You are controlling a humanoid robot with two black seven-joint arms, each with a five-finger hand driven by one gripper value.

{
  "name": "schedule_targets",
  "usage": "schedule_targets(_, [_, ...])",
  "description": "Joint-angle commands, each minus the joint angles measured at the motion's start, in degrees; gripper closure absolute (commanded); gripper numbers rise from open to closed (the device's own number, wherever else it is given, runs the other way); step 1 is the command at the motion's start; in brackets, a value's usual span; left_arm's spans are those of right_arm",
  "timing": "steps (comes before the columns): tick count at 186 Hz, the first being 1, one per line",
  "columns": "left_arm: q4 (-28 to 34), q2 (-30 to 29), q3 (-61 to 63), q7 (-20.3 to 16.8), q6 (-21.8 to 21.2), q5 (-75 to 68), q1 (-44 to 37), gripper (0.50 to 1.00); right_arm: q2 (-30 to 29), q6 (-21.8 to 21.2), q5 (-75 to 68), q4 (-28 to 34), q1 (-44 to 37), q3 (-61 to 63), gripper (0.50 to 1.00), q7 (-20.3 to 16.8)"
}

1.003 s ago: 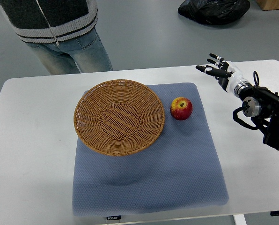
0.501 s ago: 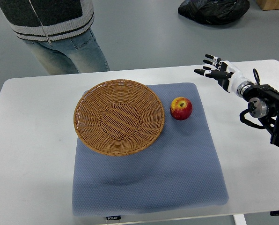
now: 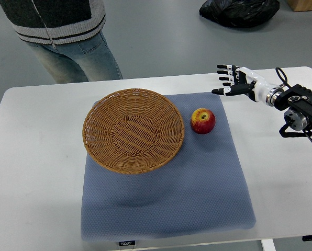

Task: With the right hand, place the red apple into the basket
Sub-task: 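Lower the right hand over the apple and close fingers around it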

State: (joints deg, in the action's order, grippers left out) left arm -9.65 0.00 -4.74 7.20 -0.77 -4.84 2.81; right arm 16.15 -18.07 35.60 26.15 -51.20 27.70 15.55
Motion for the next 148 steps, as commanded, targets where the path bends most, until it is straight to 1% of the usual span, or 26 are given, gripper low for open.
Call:
schedule_targets(1, [0.07,0.00,0.09,0.00,-0.02,0.01,0.00,0.500,0.02,-1.88,4.65,0.22,-0.57,-0.02,0.583,1.06])
schedule_targets(5, [0.07,0.00,0.09,0.00,-0.02,0.01,0.00,0.500,0.02,-1.88,4.65,0.22,-0.57,-0.02,0.583,1.06])
schedule_targets(6, [0.07,0.00,0.00,0.00,-0.02,0.01,0.00,0.500,0.11,-3.01,7.26,0.22,-0.91,-0.02,0.583,1.67])
schedule_targets(9, [0.07,0.00,0.09,0.00,-0.02,0.01,0.00,0.500,0.28,-3.37,8.43,0.22,-1.18,-0.02,0.583,1.85])
schedule_targets(30, [0.07,0.00,0.00,0.00,-0.02,0.01,0.00,0.500,0.90,-4.16,11.33,0.39,-1.88,-0.02,0.583,2.47])
schedule_targets(31, [0.07,0.00,0.00,0.00,-0.02,0.01,0.00,0.500,1.16,-5.38,13.42,0.57,-2.41,-0.02,0.583,3.25])
schedule_targets(43, [0.07,0.00,0.00,0.00,-0.02,0.01,0.00,0.500,1.78,-7.33,15.81,1.27,-3.11,-0.10,0.585,3.87])
schedule_targets(52, [0.07,0.00,0.00,0.00,-0.02,0.01,0.00,0.500,1.78,-7.33,15.81,1.27,-3.11,-0.10,0.585,3.87])
schedule_targets(53, [0.07,0.00,0.00,0.00,-0.02,0.01,0.00,0.500,2.39,-8.46,17.38,2.05,-3.64,-0.10,0.585,4.05])
schedule_targets(59, [0.07,0.00,0.00,0.00,-0.02,0.01,0.00,0.500,2.66,-8.91,18.18,2.76,-3.82,-0.19,0.585,4.13])
schedule_targets(89, [0.07,0.00,0.00,0.00,-0.02,0.01,0.00,0.500,5.55,-9.97,22.67,7.86,-4.96,-4.06,0.585,4.57])
schedule_targets(99, [0.07,0.00,0.00,0.00,-0.02,0.01,0.00,0.500,5.56,-9.97,22.67,7.86,-4.96,-4.06,0.585,4.57])
schedule_targets(100, [0.07,0.00,0.00,0.09,-0.02,0.01,0.00,0.500,6.43,-9.97,24.15,9.95,-5.22,-6.15,0.585,5.27])
schedule_targets(101, [0.07,0.00,0.00,0.00,-0.02,0.01,0.00,0.500,6.70,-9.97,24.42,10.41,-5.31,-6.52,0.585,5.36])
schedule_targets(113, [0.07,0.00,0.00,0.09,-0.02,0.01,0.00,0.500,7.84,-9.97,26.71,12.61,-6.01,-8.63,0.585,5.54])
schedule_targets(148, [0.07,0.00,0.00,0.00,-0.02,0.01,0.00,0.500,8.46,-9.97,31.98,15.77,-8.21,-11.53,0.585,5.54])
